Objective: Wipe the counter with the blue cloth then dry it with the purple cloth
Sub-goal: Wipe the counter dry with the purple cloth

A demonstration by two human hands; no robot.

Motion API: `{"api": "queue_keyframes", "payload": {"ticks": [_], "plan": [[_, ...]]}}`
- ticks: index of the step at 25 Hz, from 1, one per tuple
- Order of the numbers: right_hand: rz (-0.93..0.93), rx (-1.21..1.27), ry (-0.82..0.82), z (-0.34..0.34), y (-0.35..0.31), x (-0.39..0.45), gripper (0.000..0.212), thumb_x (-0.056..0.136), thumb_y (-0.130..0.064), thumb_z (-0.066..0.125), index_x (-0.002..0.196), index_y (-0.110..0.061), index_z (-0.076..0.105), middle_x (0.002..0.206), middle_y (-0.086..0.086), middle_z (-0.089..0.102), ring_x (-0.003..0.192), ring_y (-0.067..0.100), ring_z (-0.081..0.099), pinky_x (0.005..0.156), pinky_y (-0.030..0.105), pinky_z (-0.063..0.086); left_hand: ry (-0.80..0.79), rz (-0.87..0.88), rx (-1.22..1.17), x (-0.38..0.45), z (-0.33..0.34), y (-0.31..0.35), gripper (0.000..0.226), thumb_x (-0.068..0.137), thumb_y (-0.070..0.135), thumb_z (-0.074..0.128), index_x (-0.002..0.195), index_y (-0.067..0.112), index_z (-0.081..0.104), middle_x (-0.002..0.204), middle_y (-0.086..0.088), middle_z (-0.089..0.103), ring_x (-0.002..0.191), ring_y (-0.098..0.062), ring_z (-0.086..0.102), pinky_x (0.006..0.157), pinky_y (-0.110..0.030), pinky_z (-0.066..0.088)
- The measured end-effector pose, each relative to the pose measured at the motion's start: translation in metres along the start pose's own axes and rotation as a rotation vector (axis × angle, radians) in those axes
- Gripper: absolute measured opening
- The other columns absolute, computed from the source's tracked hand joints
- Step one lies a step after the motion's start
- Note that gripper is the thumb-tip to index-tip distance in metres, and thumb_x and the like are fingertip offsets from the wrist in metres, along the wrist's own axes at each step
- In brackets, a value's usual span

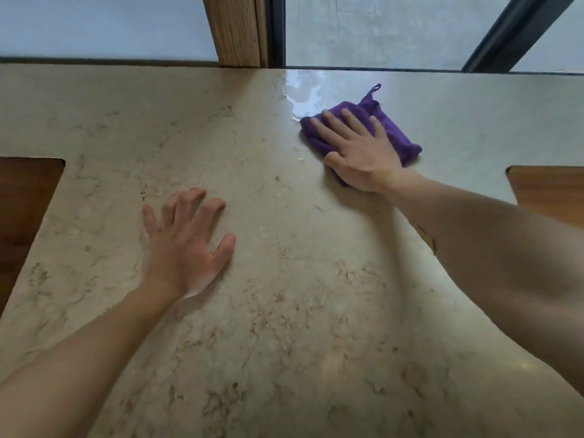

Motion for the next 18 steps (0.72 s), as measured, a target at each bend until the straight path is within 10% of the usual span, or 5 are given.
{"api": "queue_keyframes", "payload": {"ticks": [10, 18], "plan": [[0.025, -0.016, -0.017, 0.065, -0.122, -0.272, 0.066, 0.093, -0.050, 0.012, 0.157, -0.047, -0.003, 0.165, -0.021, -0.006, 0.154, 0.011, -0.012, 0.122, 0.052, -0.006, 0.266, -0.130, -0.006, -0.038, -0.034, -0.001, 0.045, 0.093, 0.044, 0.038, 0.128, 0.018, 0.049, 0.144, -0.010, 0.038, 0.132, -0.034, 0.035, 0.115, -0.064, 0.014], [0.306, 0.017, 0.077, 0.113, -0.210, -0.466, 0.071, 0.093, -0.045, 0.034, 0.159, -0.041, 0.007, 0.167, -0.011, 0.009, 0.155, 0.019, 0.002, 0.118, 0.059, 0.013, 0.092, -0.214, -0.020, -0.109, -0.031, -0.038, 0.050, 0.095, 0.045, 0.033, 0.135, 0.018, 0.047, 0.147, -0.011, 0.035, 0.139, -0.032, 0.027, 0.114, -0.069, 0.005]]}}
Point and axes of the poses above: each hand's wrist, its own x-axis towards the middle knuckle, its own z-axis out of the palm, y = z × x, the point moved 9 cm from there along x, towards the middle knuckle
